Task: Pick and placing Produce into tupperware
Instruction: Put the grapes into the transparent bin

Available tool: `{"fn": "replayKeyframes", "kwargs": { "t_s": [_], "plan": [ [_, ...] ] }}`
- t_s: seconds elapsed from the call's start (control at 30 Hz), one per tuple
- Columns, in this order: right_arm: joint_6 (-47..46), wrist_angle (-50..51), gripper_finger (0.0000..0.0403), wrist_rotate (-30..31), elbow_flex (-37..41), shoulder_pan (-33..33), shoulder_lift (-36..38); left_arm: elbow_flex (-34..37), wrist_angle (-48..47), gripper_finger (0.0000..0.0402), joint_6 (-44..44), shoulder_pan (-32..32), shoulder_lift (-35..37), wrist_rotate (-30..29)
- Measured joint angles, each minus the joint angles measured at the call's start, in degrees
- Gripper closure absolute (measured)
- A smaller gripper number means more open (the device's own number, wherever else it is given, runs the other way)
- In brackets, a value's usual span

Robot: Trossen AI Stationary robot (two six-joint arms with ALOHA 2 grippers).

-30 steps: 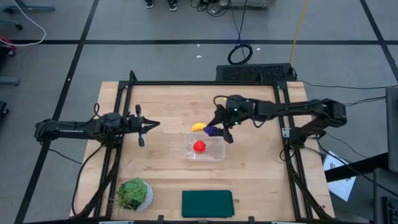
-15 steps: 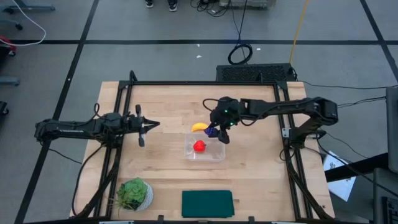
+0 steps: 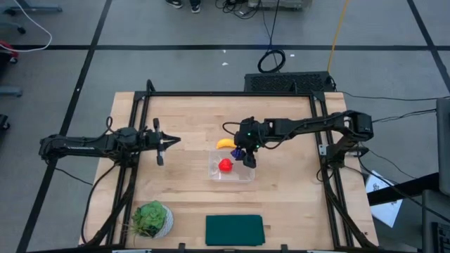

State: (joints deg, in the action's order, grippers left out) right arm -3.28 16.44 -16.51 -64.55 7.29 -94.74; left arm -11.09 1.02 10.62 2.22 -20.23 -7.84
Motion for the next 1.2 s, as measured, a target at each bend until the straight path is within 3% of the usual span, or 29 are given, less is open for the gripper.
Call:
{"fn": "replayKeyframes", "kwargs": {
  "t_s": [1.2],
  "plan": [
    [8.4, 3.6, 0.0195, -1.6, -0.4, -2.1, -2.7, 0.0, -0.3, 0.0376, 0.0, 0.0, 0.0, -0.2]
  ]
}}
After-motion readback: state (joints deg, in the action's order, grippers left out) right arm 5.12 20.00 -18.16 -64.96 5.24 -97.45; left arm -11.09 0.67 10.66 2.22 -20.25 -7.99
